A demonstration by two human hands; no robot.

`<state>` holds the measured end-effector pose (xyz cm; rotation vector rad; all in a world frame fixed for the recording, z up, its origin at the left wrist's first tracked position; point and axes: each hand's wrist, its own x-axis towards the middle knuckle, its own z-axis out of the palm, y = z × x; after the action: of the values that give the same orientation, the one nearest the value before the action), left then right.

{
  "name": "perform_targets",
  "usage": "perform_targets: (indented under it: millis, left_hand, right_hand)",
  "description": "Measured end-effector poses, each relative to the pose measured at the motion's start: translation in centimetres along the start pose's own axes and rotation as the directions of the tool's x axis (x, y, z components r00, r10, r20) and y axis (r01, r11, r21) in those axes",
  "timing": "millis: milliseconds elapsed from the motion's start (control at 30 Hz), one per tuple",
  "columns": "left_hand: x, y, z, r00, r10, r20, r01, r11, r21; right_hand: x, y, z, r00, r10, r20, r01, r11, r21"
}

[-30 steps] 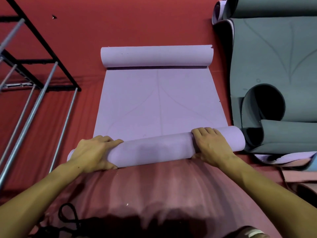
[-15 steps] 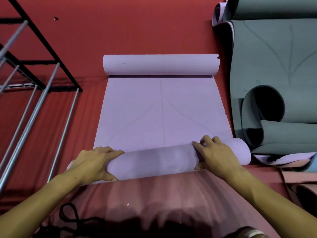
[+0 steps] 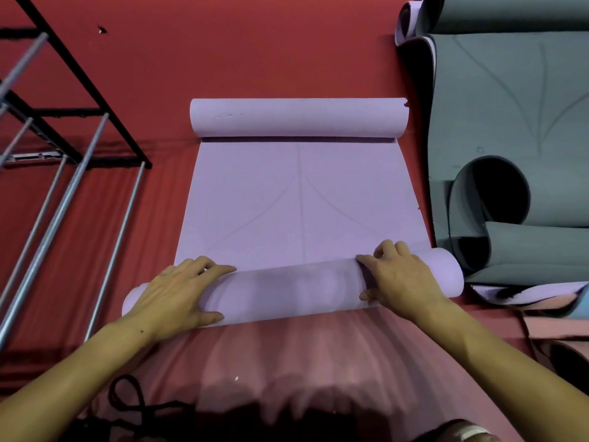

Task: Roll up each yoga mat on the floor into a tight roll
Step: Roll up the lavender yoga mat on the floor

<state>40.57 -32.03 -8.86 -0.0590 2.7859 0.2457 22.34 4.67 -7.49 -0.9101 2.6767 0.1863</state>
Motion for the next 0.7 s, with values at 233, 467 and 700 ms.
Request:
perform_targets:
  millis: [233, 467, 700]
  left_hand:
    - [0.6, 1.3, 1.0, 0.995, 0.012, -0.098, -0.007, 0.999, 0.047]
    - [0.4, 2.3, 0.5, 0.979, 0.029, -0.204, -0.023, 0.999, 0.032]
    - [0.7, 2.3, 0.8, 0.966, -0.009, -0.258, 0.024, 0.998, 0.055]
  right_hand:
    - [-0.1, -0.2, 0.2, 0.998, 0.018, -0.064, -0.016, 0.999, 0.039]
    - [-0.4, -0.6, 0.3, 0.994, -0.007, -0.106, 0.006, 1.000, -0.006]
    - [0.6, -0.8, 1.0, 0.996, -0.014, -0.094, 0.015, 1.000, 0.011]
